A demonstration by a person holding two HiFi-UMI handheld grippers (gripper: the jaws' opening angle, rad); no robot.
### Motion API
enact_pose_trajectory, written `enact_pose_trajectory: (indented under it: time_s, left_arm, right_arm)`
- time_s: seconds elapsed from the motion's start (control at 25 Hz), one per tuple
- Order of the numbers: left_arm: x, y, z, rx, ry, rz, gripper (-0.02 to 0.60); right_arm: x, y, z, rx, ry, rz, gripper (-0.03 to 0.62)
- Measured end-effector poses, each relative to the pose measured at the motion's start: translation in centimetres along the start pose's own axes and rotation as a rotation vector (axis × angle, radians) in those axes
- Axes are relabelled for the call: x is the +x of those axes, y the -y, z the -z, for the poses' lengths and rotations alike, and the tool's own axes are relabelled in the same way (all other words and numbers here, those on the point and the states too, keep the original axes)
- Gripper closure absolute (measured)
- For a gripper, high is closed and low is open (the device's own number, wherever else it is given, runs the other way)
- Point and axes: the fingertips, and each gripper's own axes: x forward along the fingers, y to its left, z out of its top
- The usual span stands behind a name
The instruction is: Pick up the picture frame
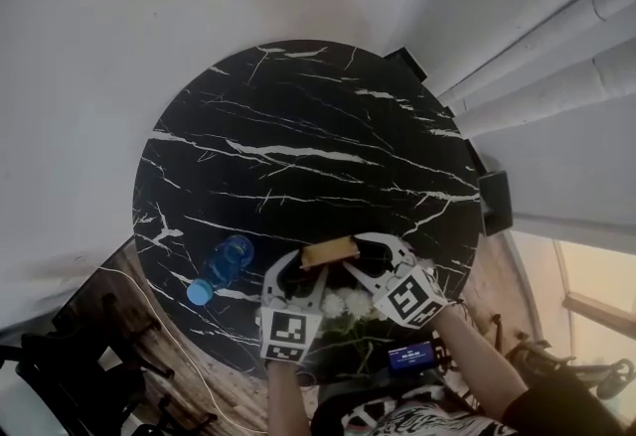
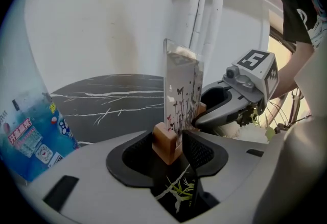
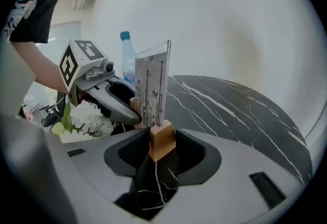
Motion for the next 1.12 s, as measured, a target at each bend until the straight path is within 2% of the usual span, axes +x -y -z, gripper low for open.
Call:
enact_pose_trajectory:
  time_s: [0.16,0.4,0.96,1.12]
  left_arm:
    - [-0.2,0.0,-0.5,-0.012,-0.003,0.013,0.385]
    - [-0.9,-0.7,-1.5,-0.101,0.036,0.01,0.385]
    - [-3.0,0.0,-3.0,-0.077,0.049,0.005,0.385]
    - [-4.2,0.1,-4.0,-0.083,0.06,0.009,0.385]
  right_arm:
    - [-0.5,0.1,-0.3,0.03,-0.001,0.006,0.431]
    - [-0.6,0.6,-1.8,0.118,0.065,-0.014,0.434]
    - [-2.2,-0.4,-3.3,0.165,0.077,0.016,0.433]
    - [-3.0,-0.9,-4.3,0.21,0.089,0.004,0.433]
